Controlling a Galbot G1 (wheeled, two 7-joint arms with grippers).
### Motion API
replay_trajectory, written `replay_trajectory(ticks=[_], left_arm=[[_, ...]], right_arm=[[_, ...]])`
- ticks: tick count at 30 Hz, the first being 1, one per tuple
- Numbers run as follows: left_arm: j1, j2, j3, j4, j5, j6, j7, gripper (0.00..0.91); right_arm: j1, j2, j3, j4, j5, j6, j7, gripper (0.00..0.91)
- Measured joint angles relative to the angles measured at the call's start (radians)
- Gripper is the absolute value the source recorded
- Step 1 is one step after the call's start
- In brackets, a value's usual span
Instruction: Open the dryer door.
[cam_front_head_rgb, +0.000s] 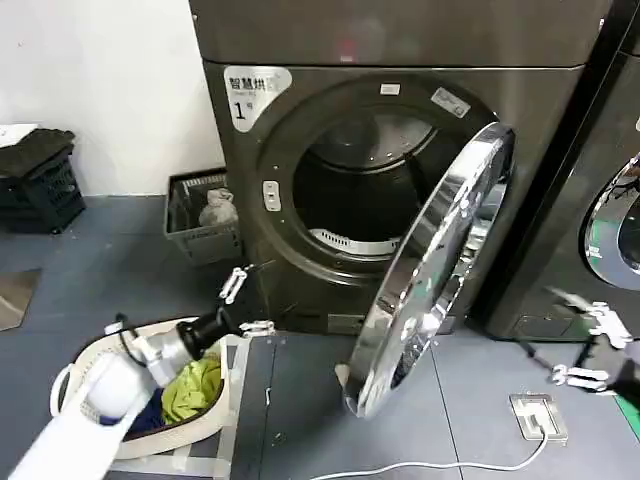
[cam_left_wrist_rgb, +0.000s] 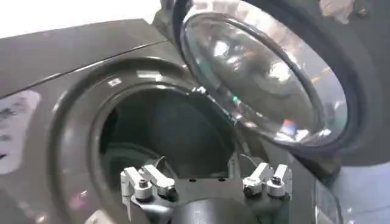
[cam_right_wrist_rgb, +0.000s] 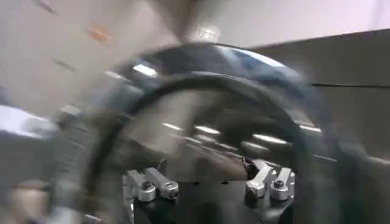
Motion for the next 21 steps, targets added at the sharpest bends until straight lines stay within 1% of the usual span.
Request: replay_trajectory(ticks=[3, 5, 7, 10, 14, 21], left_arm=[[-0.066, -0.008, 0.067, 0.025, -0.003, -0.009, 0.001, 0.907], [-0.107, -0.013, 0.111, 0.041, -0.005, -0.012, 0.001, 0.907], [-0.147, -0.021, 0.155, 0.053, -0.009, -0.015, 0.001, 0.907], [-0.197, -0.035, 0.210, 0.075, -0.012, -0.021, 0.001, 0.907], [-0.258, -0.059, 0.276, 0.107, -0.014, -0.030, 0.001, 0.907], [-0.354, -0.108, 0.367, 0.162, -0.015, -0.036, 0.002, 0.907]], right_arm=[[-0.007, 0.061, 0.048, 0.021, -0.062, -0.056, 0.141, 0.907], [-0.004, 0.103, 0.078, 0.034, -0.095, -0.107, 0.217, 0.907], [0.001, 0.139, 0.108, 0.037, -0.129, -0.139, 0.284, 0.907], [0.011, 0.191, 0.159, 0.029, -0.197, -0.162, 0.381, 0.907], [0.008, 0.248, 0.230, 0.012, -0.228, -0.179, 0.435, 0.907], [0.030, 0.321, 0.334, 0.021, -0.274, -0.223, 0.498, 0.907]])
